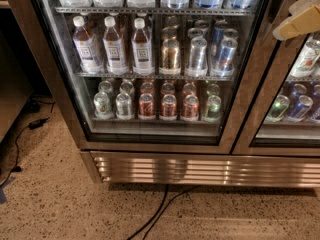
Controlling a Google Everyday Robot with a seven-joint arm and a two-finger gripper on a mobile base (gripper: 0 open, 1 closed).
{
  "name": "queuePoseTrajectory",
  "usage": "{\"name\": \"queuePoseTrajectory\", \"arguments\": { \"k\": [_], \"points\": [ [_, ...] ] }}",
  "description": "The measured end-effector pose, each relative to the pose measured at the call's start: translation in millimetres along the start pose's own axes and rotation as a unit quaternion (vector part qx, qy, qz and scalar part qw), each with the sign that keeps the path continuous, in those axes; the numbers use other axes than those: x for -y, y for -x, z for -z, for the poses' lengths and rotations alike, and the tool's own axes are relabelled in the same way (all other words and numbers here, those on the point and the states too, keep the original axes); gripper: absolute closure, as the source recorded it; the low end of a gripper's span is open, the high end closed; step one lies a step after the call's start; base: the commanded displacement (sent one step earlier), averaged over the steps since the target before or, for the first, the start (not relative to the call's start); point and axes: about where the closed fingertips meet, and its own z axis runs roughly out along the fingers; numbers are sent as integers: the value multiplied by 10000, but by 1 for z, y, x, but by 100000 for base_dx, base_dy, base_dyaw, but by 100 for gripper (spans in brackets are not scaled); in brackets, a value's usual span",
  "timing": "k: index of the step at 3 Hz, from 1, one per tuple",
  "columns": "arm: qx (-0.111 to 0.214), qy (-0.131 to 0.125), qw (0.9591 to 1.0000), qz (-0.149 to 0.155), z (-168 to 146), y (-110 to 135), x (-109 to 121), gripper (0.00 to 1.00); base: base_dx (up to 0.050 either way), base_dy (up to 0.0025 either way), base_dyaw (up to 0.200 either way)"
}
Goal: Open left fridge door
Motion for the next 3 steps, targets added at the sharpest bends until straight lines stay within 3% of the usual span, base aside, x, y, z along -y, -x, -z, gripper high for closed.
{"name": "queuePoseTrajectory", "arguments": {
  "k": [2,3],
  "points": [
    [-187,-445,9985,-272,-3,-5,20,53,0,0,0],
    [-144,-1008,9919,-760,9,-11,34,35,0,0,0]
  ]
}}
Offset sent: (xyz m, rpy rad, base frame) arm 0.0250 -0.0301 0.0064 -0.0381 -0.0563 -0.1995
